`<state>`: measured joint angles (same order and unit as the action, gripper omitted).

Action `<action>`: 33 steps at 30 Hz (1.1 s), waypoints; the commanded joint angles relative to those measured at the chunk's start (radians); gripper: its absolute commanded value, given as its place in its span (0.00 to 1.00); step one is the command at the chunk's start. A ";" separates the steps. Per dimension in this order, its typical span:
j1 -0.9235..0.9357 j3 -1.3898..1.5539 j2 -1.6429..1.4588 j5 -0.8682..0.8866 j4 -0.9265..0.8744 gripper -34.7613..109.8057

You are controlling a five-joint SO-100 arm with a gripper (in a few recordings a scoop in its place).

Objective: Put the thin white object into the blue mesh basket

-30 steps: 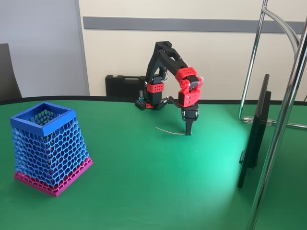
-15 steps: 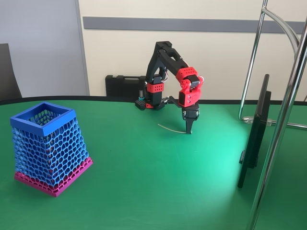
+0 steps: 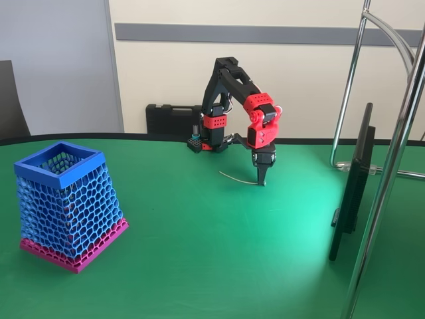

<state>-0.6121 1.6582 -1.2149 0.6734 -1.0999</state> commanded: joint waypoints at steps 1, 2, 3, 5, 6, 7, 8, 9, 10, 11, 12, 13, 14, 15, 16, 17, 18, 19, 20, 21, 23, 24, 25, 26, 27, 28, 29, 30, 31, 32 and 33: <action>-0.003 -0.034 -0.005 -0.008 -0.005 0.29; -0.003 -0.034 -0.006 -0.011 -0.005 0.29; -0.002 -0.034 -0.009 -0.012 -0.005 0.28; 0.005 -0.034 -0.017 -0.015 -0.008 0.28; 0.006 -0.035 -0.020 -0.018 -0.011 0.28; 0.009 -0.040 -0.025 -0.020 -0.017 0.28; 0.011 -0.046 -0.026 -0.021 -0.025 0.28; 0.014 -0.054 -0.028 -0.021 -0.035 0.28; 0.015 -0.058 -0.029 -0.025 -0.041 0.28; 0.018 -0.063 -0.032 -0.026 -0.043 0.28; 0.020 -0.064 -0.035 -0.028 -0.043 0.28; 0.023 -0.066 -0.037 -0.031 -0.043 0.28; 0.025 -0.067 -0.040 -0.034 -0.044 0.28; 0.028 -0.071 -0.041 -0.037 -0.048 0.28; 0.029 -0.075 -0.044 -0.040 -0.052 0.28; 0.032 -0.081 -0.046 -0.044 -0.060 0.28; 0.035 -0.089 -0.048 -0.051 -0.067 0.28; 0.038 -0.094 -0.051 -0.057 -0.072 0.28; 0.043 -0.097 -0.055 -0.064 -0.074 0.28; 0.046 -0.100 -0.057 -0.072 -0.074 0.27; 0.052 -0.112 -0.058 -0.084 -0.078 0.27; 0.055 -0.120 -0.058 -0.091 -0.083 0.27; 0.057 -0.129 -0.058 -0.097 -0.091 0.27; 0.058 -0.138 -0.057 -0.101 -0.098 0.27; 0.061 -0.147 -0.057 -0.106 -0.106 0.27; 0.063 -0.152 -0.058 -0.112 -0.109 0.27; 0.066 -0.155 -0.061 -0.120 -0.110 0.27; 0.071 -0.160 -0.064 -0.129 -0.110 0.27; 0.074 -0.164 -0.067 -0.138 -0.110 0.26; 0.080 -0.169 -0.072 -0.149 -0.110 0.26; 0.086 -0.176 -0.077 -0.160 -0.110 0.26</action>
<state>-0.5384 1.5248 -1.2226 0.5338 -1.2026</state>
